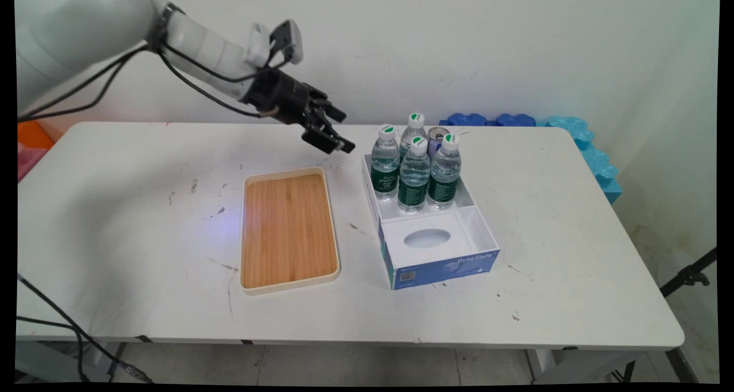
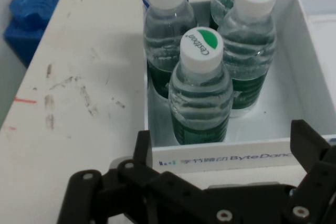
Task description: Pick up the green bottle from the white box
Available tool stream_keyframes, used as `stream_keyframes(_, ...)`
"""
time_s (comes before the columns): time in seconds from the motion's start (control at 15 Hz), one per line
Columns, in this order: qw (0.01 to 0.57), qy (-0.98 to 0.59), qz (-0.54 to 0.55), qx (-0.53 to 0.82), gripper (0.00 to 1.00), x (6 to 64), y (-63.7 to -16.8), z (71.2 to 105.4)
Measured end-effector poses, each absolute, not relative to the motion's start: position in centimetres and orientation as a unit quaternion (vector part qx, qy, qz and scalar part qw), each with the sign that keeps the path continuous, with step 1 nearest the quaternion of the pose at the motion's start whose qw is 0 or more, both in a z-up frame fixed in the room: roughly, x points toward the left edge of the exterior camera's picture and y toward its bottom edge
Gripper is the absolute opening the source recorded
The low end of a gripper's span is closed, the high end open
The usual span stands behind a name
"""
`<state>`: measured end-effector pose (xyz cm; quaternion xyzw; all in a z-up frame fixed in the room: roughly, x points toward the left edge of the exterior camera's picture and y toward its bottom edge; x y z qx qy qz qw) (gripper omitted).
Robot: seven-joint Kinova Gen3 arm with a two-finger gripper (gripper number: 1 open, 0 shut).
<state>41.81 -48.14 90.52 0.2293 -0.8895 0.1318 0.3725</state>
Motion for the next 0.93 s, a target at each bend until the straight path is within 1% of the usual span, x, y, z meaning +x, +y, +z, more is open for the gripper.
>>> stream_keyframes(0.47, 0.383, -0.896, 0.125, 0.186, 1.0, 39.6, -51.5, 86.2)
stream_keyframes(0.93, 0.385, -0.899, 0.124, 0.166, 1.0, 37.8, -53.7, 83.8)
